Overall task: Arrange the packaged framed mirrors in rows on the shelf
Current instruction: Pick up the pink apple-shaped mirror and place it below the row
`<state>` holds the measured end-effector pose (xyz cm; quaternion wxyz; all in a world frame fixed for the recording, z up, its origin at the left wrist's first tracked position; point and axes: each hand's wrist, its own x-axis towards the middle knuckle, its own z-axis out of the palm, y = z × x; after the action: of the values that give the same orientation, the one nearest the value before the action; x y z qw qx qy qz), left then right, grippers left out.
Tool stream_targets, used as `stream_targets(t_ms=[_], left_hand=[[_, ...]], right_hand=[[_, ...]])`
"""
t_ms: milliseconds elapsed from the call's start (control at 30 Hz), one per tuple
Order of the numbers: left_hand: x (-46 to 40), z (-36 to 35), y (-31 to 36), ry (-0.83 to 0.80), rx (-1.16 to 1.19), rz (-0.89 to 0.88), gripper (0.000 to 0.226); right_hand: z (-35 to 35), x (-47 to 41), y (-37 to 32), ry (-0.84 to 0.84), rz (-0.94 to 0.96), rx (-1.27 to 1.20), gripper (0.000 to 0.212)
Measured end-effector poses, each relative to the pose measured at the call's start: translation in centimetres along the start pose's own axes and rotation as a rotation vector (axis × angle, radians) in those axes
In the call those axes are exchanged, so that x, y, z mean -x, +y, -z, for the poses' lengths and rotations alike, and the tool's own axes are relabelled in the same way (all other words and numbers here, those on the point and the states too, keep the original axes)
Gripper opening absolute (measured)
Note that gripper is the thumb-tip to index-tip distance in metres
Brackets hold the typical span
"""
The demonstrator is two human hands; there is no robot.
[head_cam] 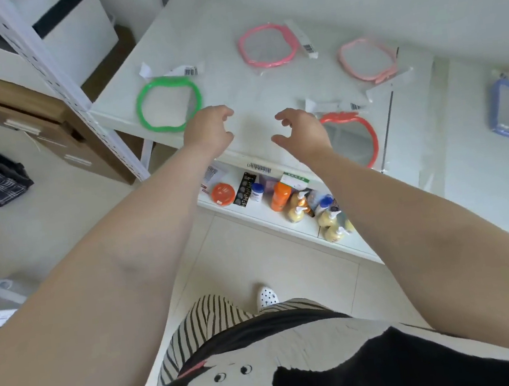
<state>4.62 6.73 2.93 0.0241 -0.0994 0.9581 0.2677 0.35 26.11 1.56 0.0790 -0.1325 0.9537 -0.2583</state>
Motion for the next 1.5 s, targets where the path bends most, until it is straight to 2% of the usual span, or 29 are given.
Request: stream_targets(t_ms=[200, 400, 633, 767, 1133, 1300, 1500], left_hand=[[-6.4, 0.8, -1.7, -0.042, -0.016, -0.058, 0.051], [-12.4, 1.7, -4.0, -0.164, -0.046, -0.237, 0.051], [-16.9, 4.6, -7.7, -0.278, -0.127, -0.375, 0.051], [-18.2, 5.7, -8.3, -0.323, -0.141, -0.445, 0.052], [-22.4, 5.9, -7.4, -0.232, -0.158, -0.457, 0.05], [-25.9, 4.6, -6.9, -0.203, -0.194, -0.45, 0.055], [-30.3, 1.0, -6.8, -0.167, -0.156, -0.458, 0.054]], right_hand=[[-0.7, -3.7, -1.1, 0.039, -0.086, -0.02, 0.045], [-2.9, -6.6, -3.5, 0.126, -0.249, -0.021, 0.046], [-5.3, -7.4, -8.1, 0.234, -0.48, -0.079, 0.046], [-5.7, -7.0, -9.1, 0.276, -0.549, -0.066, 0.046], [-4.5, -8.8, -8.2, 0.291, -0.55, -0.008, 0.048], [-5.0, -12.0, -7.3, 0.285, -0.611, -0.012, 0.05], [-7.3, -16.9, -4.9, 0.381, -0.664, 0.005, 0.047]])
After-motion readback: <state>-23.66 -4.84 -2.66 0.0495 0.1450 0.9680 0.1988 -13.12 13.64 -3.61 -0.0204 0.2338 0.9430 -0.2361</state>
